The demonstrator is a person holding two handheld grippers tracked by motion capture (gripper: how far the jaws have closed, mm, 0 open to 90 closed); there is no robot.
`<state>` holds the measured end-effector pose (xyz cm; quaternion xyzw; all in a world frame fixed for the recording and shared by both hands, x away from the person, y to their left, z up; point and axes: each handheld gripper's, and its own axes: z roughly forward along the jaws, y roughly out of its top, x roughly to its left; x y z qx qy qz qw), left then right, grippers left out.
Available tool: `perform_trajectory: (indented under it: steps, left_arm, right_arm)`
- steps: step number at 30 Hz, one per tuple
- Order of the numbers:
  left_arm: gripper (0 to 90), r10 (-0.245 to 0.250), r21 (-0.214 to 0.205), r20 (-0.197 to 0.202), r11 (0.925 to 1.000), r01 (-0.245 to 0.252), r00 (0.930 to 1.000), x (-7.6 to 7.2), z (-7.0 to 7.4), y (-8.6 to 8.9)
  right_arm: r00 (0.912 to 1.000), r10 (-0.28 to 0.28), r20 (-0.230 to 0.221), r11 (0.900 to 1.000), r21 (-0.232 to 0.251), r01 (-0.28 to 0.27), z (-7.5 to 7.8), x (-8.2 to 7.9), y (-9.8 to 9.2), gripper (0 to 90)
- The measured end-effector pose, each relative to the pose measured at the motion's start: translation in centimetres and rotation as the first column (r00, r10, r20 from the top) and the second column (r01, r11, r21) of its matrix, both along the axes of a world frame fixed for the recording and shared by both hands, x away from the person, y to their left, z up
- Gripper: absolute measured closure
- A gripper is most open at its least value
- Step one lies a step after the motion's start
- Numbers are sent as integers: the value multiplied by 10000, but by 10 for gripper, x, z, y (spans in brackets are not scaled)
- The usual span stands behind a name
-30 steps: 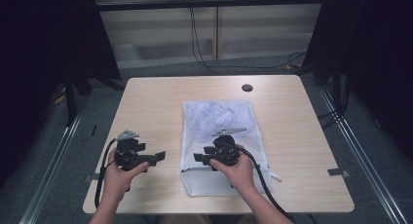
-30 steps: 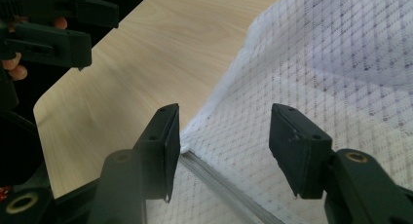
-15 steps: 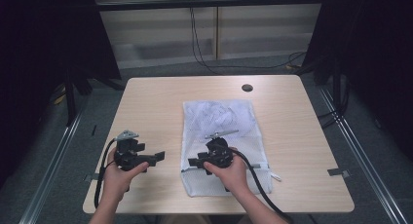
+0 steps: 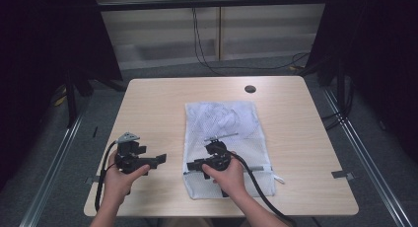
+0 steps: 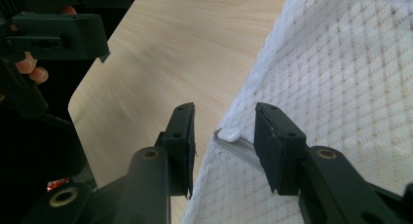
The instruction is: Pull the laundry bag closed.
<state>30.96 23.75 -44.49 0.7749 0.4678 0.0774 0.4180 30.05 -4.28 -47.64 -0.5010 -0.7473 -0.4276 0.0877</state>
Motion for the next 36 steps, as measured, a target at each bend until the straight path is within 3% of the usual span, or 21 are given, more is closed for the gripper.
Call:
perform_trajectory:
  steps: [20, 36]
  left_arm:
    - [62, -47, -2, -63, 10000, 47, 10000, 1, -1, 0]
    - [65, 8, -51, -68, 10000, -9, 10000, 2, -1, 1]
  right_arm:
    - [9973, -62, -727, 9993, -367, 35, -10, 5, 11, 701]
    - [9959, 97, -904, 9994, -318, -126, -12, 7, 18, 748]
